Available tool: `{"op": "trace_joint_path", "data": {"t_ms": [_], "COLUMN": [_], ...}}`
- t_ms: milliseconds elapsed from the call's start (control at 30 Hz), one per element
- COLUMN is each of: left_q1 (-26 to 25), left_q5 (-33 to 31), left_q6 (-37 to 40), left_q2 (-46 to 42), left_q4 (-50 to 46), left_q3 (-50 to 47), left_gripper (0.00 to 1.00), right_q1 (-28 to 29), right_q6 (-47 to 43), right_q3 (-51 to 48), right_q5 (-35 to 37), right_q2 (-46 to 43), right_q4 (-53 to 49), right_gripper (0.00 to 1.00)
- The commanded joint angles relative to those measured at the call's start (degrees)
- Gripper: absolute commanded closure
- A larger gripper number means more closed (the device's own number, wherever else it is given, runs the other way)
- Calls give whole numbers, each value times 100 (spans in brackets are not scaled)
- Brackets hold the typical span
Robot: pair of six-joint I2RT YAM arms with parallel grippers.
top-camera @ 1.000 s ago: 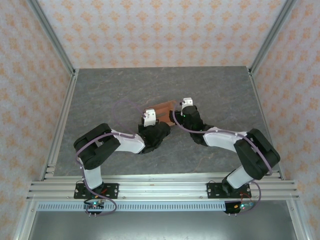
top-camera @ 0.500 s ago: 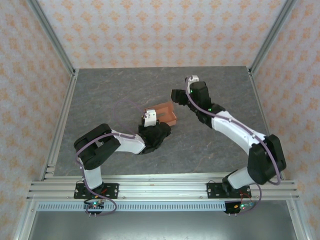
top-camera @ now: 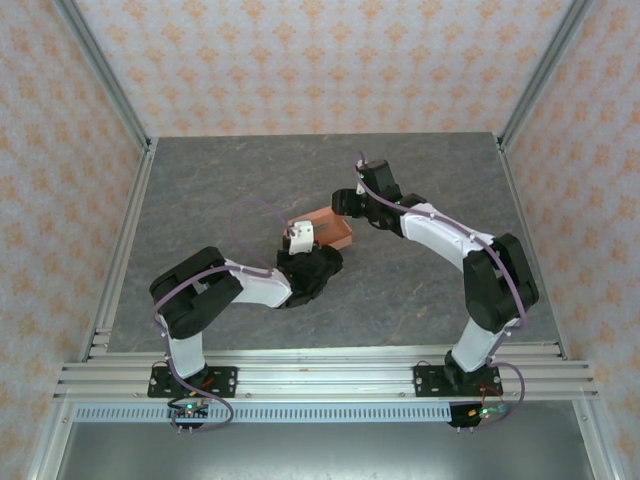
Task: Fold the paper box
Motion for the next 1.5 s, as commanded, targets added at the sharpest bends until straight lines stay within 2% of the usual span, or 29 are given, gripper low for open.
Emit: {"op": "trace_joint_path", "data": {"t_ms": [0,367,567,667,800,900,967,1033,1133,1300,1467], "left_q1": [-148,-414,-477,-489,-486,-460,-280,133,711,1605,2024], "left_q5": [-287,-327,64,663,1795,2504,3009,3761,4551,5265,5506], "left_q6": [-80,-411,-718,-755,-573,-278,-201,-247,-309,-320,-190], "left_q2": [-68,-564,-1120,-1649,-2689,-3487,-3846,-3993,-3777,-2688,-1671], "left_q4": [-397,-908,-1313,-1771,-2516,-3169,-3509,-3743,-3744,-3454,-3248], "left_q3": [54,-256,-664,-866,-1079,-1033,-858,-585,-178,500,1064], "left_gripper": [89,70,61,59,54,46,44,44,43,43,43], "right_q1": [1,1,1,3,10,32,61,70,63,65,63], "right_q6": [104,133,123,78,-33,-270,-448,-586,-729,-821,-873], "right_q3": [-224,-471,-584,-592,-582,-510,-469,-435,-381,-261,-183], "right_q5": [-18,69,117,156,201,213,282,307,314,272,307], "right_q2": [-220,-204,-194,-164,-139,-65,-18,13,55,181,298], "right_q4": [-30,53,97,70,26,-96,-214,-293,-375,-413,-443], "right_gripper": [40,41,42,42,43,43,44,44,45,45,45]}}
